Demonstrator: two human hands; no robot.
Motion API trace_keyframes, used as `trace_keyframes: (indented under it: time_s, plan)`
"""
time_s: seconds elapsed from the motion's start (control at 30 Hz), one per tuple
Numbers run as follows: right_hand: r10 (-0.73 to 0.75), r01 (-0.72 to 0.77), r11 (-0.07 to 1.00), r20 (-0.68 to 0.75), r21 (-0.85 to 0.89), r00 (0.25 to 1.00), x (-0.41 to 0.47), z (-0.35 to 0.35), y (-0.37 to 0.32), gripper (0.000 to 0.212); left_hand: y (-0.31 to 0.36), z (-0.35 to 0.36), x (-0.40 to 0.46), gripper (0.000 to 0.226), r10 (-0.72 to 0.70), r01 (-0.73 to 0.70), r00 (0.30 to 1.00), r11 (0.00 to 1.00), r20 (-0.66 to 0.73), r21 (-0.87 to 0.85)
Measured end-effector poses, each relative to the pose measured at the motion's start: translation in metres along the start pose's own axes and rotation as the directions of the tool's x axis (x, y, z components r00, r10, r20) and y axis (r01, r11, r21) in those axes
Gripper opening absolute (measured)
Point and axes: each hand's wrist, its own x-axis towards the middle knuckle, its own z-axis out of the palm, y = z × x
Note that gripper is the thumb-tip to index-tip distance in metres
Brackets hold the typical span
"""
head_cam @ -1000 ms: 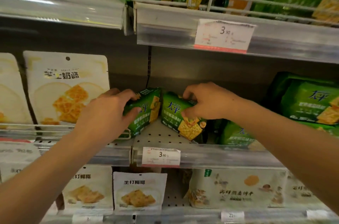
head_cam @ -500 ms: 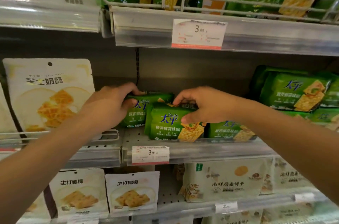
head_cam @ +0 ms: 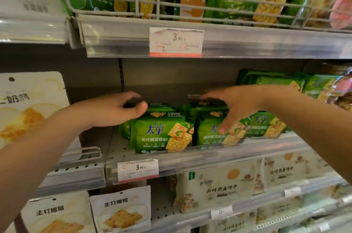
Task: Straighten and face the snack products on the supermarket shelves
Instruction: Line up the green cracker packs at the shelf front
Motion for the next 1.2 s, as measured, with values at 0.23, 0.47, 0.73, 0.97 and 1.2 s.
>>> trace_keyframes:
  time_s: [0.23,0.47,0.73,0.97,1.2]
  plan:
    - [-0.051,0.052,0.999,-0.064,0.012,0.997,0.014,0.019,0.001,0.100,0.020,0.017,0.008,0.110,0.062,-0.077,0.994,0.983,0.091,0.164]
    - [-0.062,0.066,0.997,-0.112,0.030,0.992,0.014,0.021,0.007,0.092,0.029,0.025,0.010,0.091,0.139,-0.143,0.989,0.978,0.040,0.153]
    - [-0.057,0.063,0.996,-0.111,0.056,0.992,0.014,0.023,0.004,0.090,0.028,0.026,0.011,0.088,0.132,-0.139,0.990,0.981,0.058,0.138]
    - [-0.049,0.056,0.995,-0.080,0.087,0.996,0.008,0.022,0.001,0.094,0.039,0.016,0.004,0.106,0.068,-0.114,0.982,0.957,0.176,0.267]
    - [-0.175,0.161,0.984,-0.230,-0.079,0.957,-0.028,-0.004,-0.028,0.087,0.082,-0.022,-0.051,0.091,0.300,-0.219,0.942,0.888,-0.147,0.405]
